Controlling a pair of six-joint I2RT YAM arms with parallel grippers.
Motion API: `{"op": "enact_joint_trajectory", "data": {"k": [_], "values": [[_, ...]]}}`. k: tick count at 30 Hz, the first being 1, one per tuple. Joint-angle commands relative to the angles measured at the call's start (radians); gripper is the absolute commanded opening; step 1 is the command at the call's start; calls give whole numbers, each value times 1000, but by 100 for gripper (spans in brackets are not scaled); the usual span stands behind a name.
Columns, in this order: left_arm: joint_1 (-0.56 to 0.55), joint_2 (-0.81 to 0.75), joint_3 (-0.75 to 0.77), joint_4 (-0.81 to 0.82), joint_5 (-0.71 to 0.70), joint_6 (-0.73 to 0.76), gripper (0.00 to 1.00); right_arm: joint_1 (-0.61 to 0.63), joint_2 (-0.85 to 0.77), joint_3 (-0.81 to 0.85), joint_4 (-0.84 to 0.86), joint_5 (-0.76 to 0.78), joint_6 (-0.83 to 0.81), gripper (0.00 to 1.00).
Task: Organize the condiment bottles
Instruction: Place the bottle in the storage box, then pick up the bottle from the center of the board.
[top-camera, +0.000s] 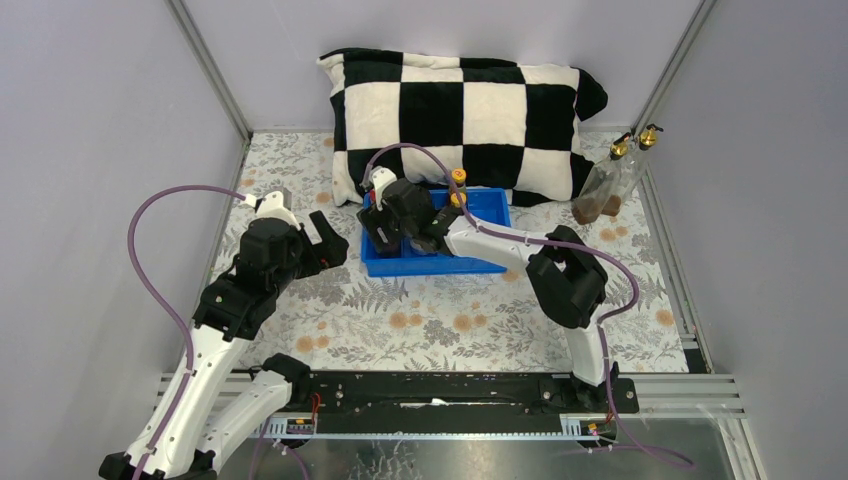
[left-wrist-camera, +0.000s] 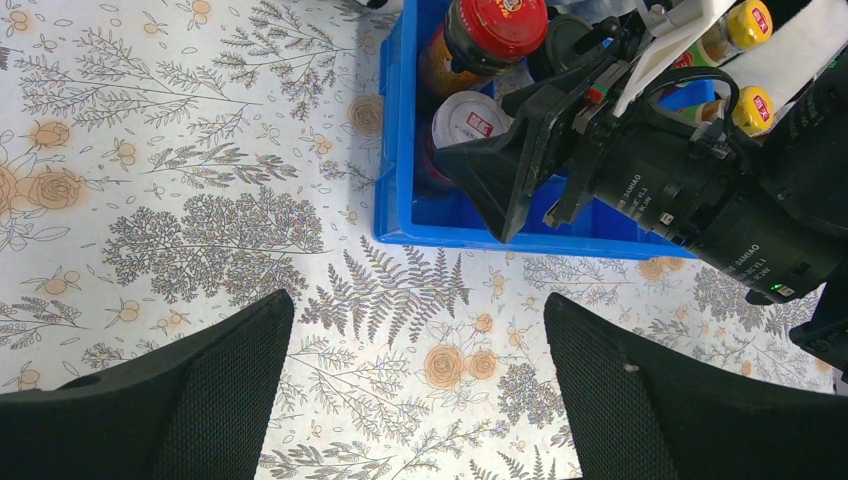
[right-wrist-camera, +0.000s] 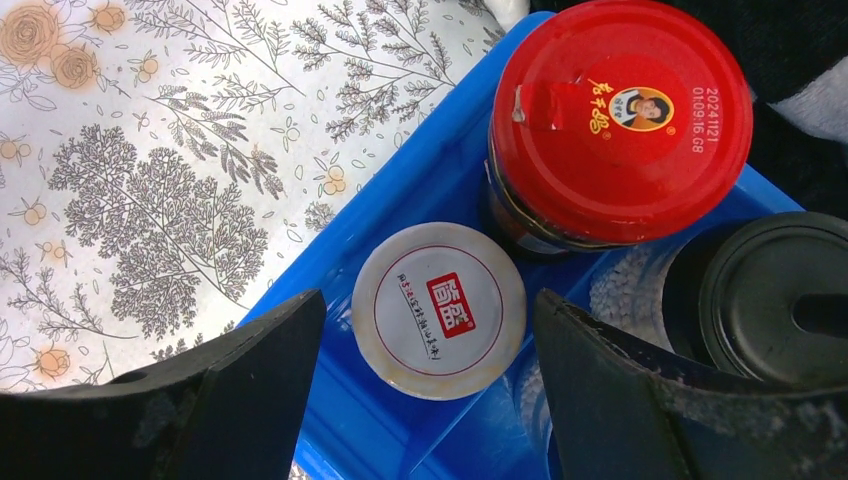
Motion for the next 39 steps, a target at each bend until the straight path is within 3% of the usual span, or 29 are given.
{"op": "enact_joint_trajectory", "data": {"k": [1, 17, 27, 39], "values": [[9, -14, 10, 9, 10, 15, 99, -11, -83, -15, -18, 20, 10, 83], [8, -12, -9, 42, 43, 57, 99, 2, -294, -136, -69, 1, -6, 83], [9, -13, -45, 96, 87, 84, 99, 13, -532, -326, -87, 33, -11, 83], [9, -9, -51, 125, 128, 81, 99, 14, -896, -525, -180, 185, 29, 85]]}}
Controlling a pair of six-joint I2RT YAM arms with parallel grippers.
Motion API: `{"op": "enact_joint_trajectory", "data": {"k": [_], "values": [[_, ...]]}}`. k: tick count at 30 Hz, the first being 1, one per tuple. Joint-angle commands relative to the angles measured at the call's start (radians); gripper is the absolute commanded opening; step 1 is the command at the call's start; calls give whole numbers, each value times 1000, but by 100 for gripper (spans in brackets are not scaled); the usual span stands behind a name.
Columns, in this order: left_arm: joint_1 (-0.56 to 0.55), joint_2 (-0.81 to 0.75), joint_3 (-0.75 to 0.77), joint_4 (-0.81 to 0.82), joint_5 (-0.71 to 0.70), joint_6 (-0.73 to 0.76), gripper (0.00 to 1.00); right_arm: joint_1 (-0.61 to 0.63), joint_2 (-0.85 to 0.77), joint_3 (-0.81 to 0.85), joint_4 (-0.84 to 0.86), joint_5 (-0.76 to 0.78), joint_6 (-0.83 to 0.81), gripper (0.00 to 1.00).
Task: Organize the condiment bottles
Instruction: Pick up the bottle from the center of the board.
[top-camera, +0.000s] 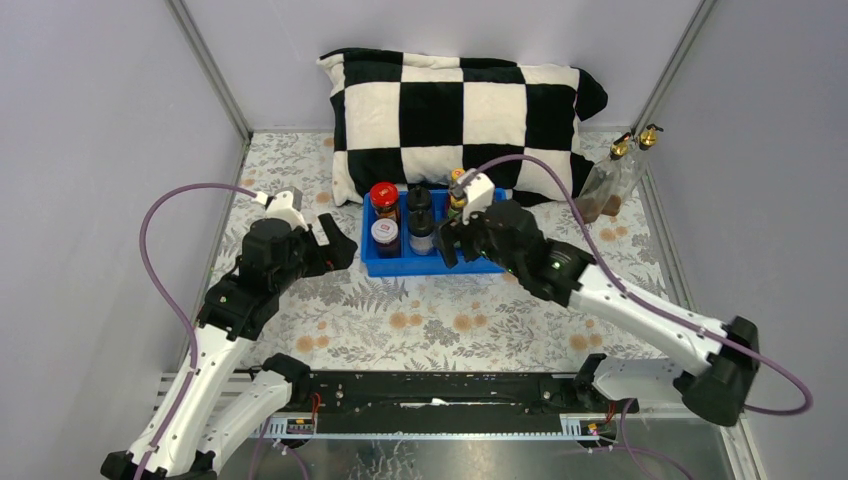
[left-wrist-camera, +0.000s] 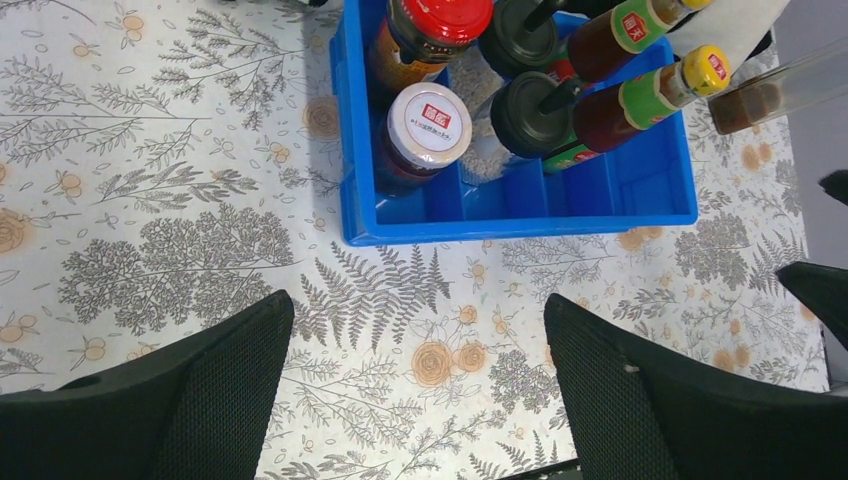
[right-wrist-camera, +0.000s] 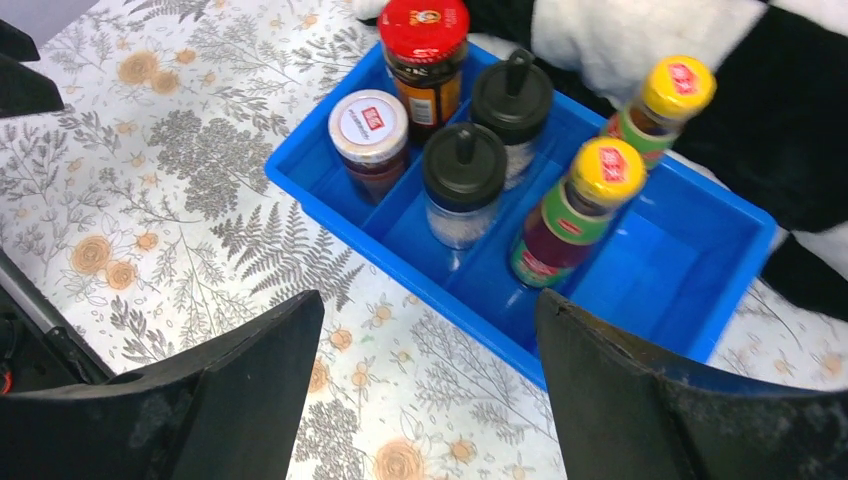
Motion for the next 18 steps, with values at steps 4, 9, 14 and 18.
{"op": "enact_joint_trajectory", "data": {"k": [4, 9, 14, 18], "values": [[9, -1, -25, 79, 49, 22, 99, 3, -220, -126, -83, 155, 45, 86], [9, 20, -51, 126, 85, 19, 99, 2, -321, -174, -118, 231, 82, 89], [8, 24, -85, 219, 113, 12, 99, 2, -346, -191, -140, 296, 105, 91], [8, 39, -80, 267, 144, 12, 99, -8, -352, -204, -143, 350, 119, 94]]}}
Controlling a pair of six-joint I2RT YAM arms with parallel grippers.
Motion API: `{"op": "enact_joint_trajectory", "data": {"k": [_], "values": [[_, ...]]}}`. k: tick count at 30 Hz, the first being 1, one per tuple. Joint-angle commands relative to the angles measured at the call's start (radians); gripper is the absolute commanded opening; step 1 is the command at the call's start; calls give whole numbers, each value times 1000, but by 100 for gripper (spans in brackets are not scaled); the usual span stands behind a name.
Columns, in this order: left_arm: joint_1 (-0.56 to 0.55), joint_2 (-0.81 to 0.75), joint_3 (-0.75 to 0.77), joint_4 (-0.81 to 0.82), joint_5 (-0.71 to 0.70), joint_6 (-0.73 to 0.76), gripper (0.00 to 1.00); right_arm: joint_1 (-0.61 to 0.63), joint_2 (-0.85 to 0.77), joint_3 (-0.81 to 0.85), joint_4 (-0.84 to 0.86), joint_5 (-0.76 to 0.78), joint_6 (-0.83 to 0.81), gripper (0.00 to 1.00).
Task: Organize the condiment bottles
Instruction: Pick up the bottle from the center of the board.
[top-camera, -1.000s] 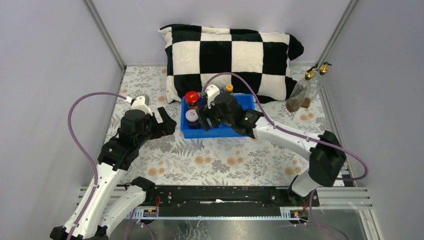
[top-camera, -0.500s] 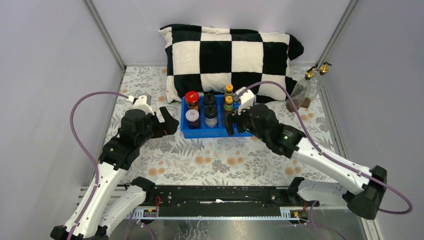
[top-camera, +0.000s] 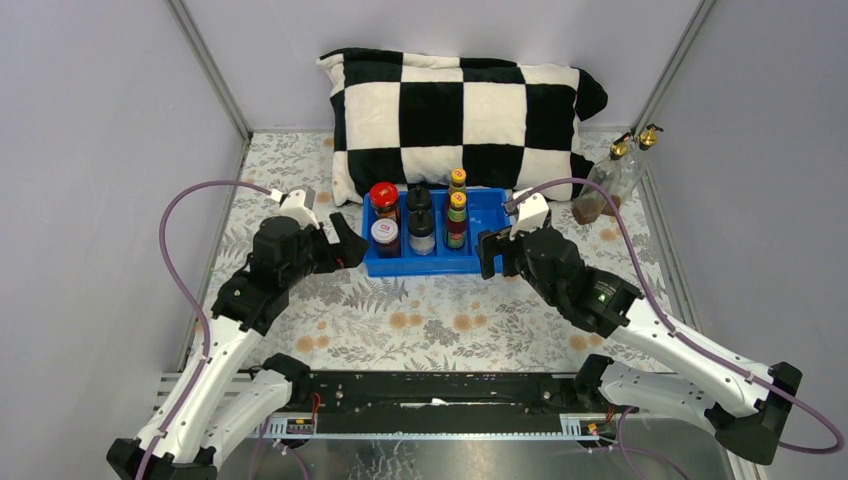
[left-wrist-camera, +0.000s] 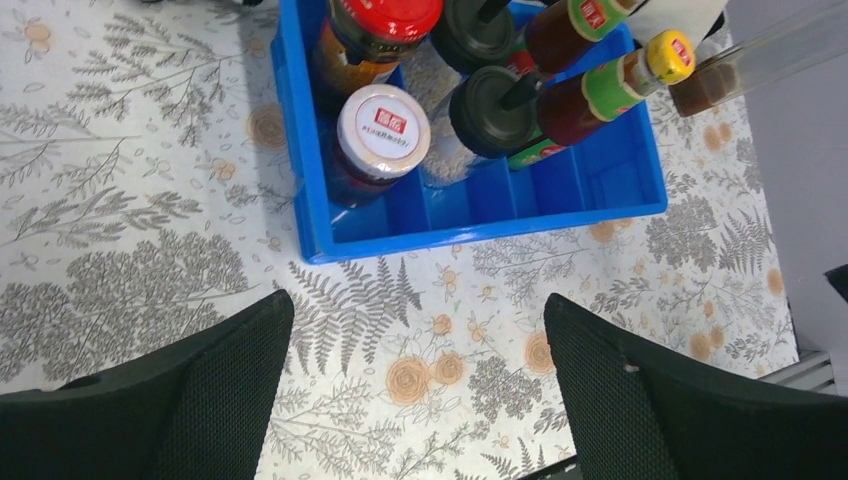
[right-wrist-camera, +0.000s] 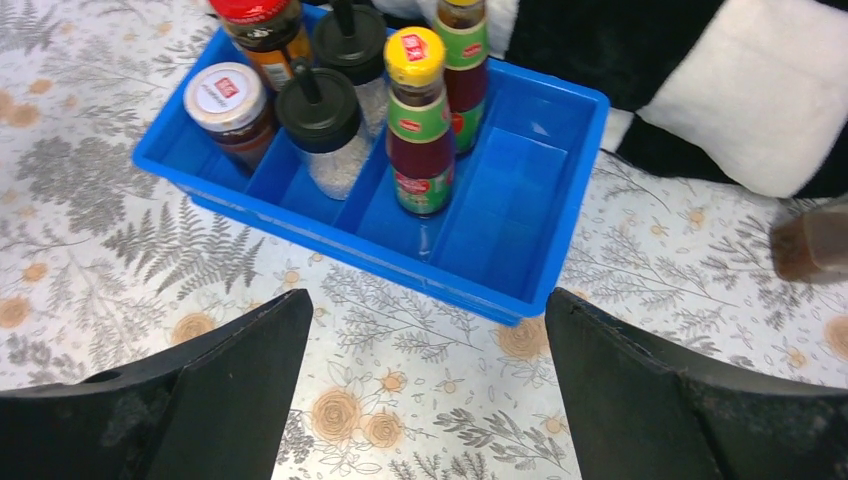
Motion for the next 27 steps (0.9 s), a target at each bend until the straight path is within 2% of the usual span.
{"op": "enact_joint_trajectory", "data": {"k": [1, 10, 14, 17, 23, 27], "values": [[8, 13, 4, 132, 49, 12, 99, -17, -18, -15, -9, 99, 35, 95], [0, 82, 55, 153, 20, 25, 99, -150, -38, -18, -79, 87, 104, 98], [-2, 107, 64, 145, 11, 43, 99, -170, -16, 0, -116, 134, 119, 99], [-2, 89, 56, 136, 12, 50, 99, -253, -4, 15, -160, 185, 147, 100], [-2, 57, 58, 101, -19, 79, 99, -525, 22, 17, -146, -47, 172, 100], [-2, 52, 50, 112, -15, 75, 99, -603, 59, 22, -114, -133, 172, 100]]}}
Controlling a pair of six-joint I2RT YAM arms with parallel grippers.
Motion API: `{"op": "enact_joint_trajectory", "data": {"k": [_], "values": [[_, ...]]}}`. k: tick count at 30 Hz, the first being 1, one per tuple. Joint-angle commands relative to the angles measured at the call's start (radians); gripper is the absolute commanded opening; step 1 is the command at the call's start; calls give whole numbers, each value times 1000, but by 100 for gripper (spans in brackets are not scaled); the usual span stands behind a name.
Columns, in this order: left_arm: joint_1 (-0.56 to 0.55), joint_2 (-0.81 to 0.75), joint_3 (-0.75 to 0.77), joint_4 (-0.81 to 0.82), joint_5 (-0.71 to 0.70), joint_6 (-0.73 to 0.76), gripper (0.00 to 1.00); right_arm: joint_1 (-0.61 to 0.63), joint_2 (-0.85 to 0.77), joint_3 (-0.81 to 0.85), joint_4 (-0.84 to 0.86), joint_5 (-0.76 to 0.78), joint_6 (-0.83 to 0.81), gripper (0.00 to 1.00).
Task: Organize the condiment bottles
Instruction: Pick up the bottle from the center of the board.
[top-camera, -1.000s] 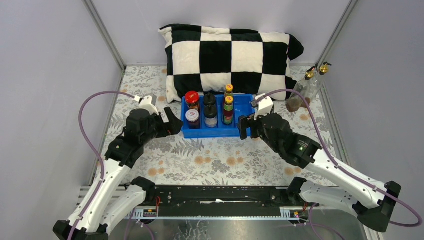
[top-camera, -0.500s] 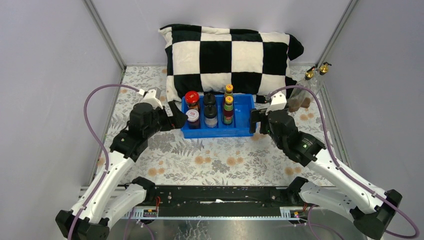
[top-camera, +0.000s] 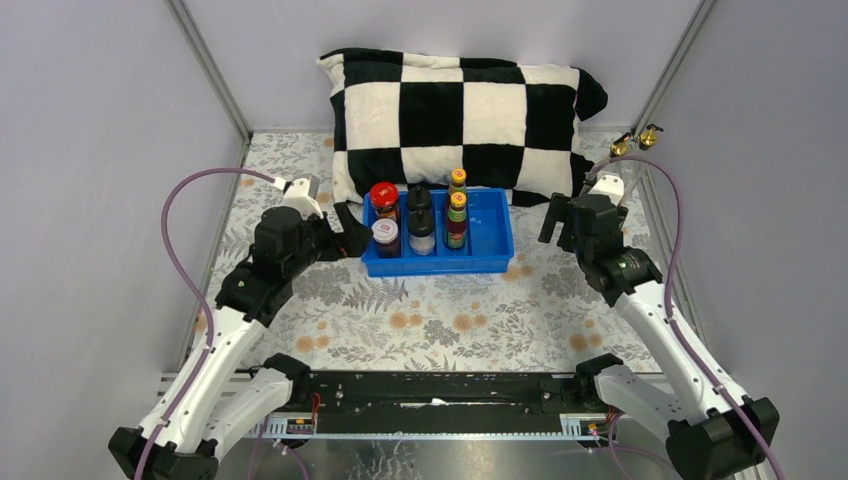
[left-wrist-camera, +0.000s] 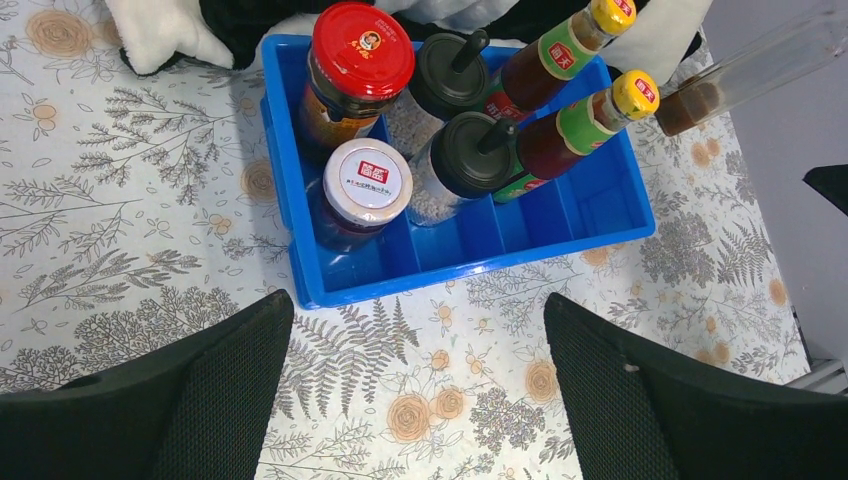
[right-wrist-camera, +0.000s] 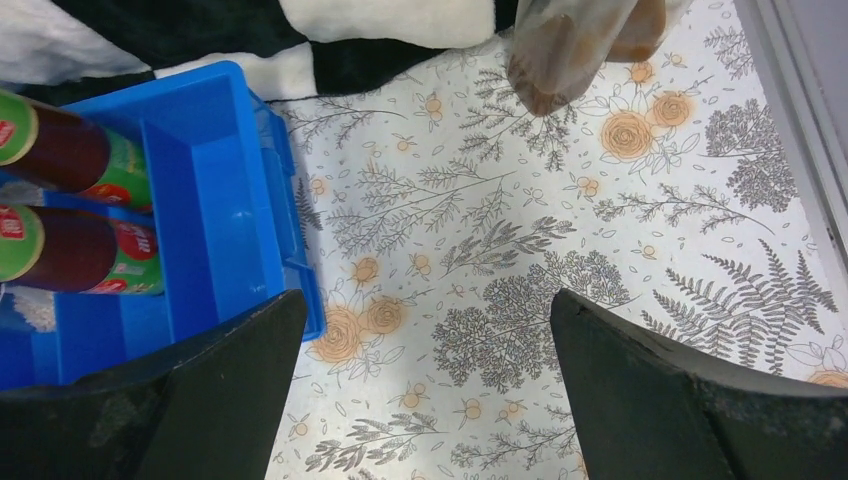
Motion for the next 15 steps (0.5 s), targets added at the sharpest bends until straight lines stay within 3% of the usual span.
{"op": "enact_joint_trajectory", "data": {"k": [1, 8, 15], "values": [[-1, -13, 11, 20, -10, 25, 99, -62, 37, 38, 38, -132, 16, 100], [0, -22, 8, 26, -5, 25, 99, -92, 92, 116, 65, -139, -12, 100], [0, -28, 4, 25, -6, 25, 99, -107, 226, 358, 27, -34, -40, 99]]}}
